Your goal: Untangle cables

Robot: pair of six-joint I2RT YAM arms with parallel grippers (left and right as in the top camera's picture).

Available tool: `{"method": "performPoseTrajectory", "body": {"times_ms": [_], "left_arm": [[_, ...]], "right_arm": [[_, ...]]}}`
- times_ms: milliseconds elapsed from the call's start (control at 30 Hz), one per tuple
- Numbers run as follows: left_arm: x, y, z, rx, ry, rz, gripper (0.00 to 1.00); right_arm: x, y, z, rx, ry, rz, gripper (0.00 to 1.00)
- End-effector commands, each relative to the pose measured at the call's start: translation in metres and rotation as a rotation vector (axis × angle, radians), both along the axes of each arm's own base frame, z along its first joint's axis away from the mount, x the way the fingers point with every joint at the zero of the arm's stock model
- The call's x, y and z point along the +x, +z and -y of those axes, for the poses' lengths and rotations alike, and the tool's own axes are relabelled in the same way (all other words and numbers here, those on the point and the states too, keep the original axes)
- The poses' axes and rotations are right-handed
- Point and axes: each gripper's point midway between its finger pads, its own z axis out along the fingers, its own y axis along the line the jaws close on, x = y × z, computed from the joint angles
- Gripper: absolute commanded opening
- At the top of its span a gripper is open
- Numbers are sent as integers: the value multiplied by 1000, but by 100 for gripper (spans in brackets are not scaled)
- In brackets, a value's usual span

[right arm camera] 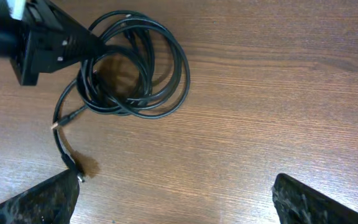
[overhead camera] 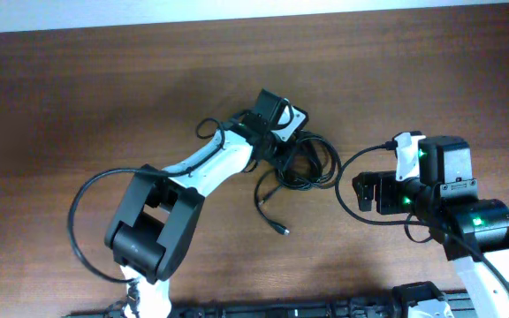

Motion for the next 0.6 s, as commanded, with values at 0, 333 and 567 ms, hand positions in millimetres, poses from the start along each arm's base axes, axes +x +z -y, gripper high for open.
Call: {"method": "performPoseTrajectory", "body": {"times_ms": [0, 333, 567], "left_arm": [[1, 71, 1, -77, 25, 88, 0], [-33, 176, 1, -267, -14, 156, 0], [-38, 209, -14, -470, -10, 29, 0]], "right_arm": [[9, 11, -1, 0, 4, 43, 98], [41, -12, -46, 207, 134, -40, 79], [56, -37, -58, 261, 152, -117, 60]]}}
